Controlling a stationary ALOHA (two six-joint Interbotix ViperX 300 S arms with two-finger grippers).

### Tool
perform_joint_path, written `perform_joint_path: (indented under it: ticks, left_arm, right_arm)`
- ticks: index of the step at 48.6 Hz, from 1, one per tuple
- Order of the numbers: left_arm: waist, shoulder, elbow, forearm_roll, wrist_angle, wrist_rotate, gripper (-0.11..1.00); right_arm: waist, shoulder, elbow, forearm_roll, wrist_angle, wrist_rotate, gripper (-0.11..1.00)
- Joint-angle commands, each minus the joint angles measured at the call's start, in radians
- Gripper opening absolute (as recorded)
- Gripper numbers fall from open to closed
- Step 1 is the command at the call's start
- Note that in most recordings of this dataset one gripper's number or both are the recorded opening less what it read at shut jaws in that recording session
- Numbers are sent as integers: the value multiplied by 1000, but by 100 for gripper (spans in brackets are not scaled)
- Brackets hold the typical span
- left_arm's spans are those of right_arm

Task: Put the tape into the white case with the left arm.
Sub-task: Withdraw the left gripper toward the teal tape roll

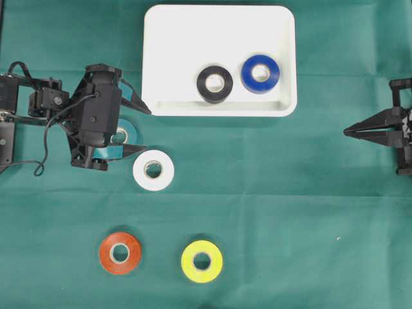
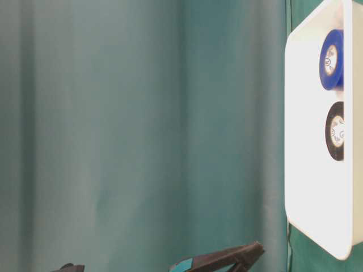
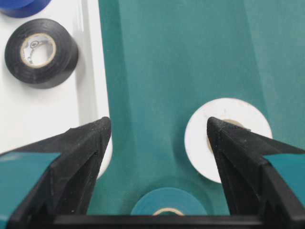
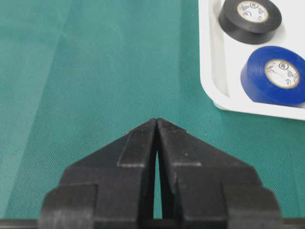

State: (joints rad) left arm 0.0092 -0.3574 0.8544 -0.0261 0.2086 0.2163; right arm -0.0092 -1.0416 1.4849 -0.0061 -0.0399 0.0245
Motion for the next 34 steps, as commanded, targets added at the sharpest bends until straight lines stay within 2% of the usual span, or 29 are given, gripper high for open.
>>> perform_joint_path:
  ticks: [1, 16, 26, 34]
  left_arm:
    - [-11, -2, -15, -3, -9, -2, 81]
    - [-35, 0, -8, -2, -8, -2, 81]
    - [-63, 0, 6, -3, 60, -6, 81]
    - [-67, 0, 8, -3, 160, -80, 81]
  right_arm:
    - [-2, 5, -11, 0, -6, 2, -9]
    - [0, 5, -12, 0, -5, 2, -9]
    - [0, 5, -12, 0, -5, 2, -9]
    - [0, 5, -12, -2, -5, 2, -9]
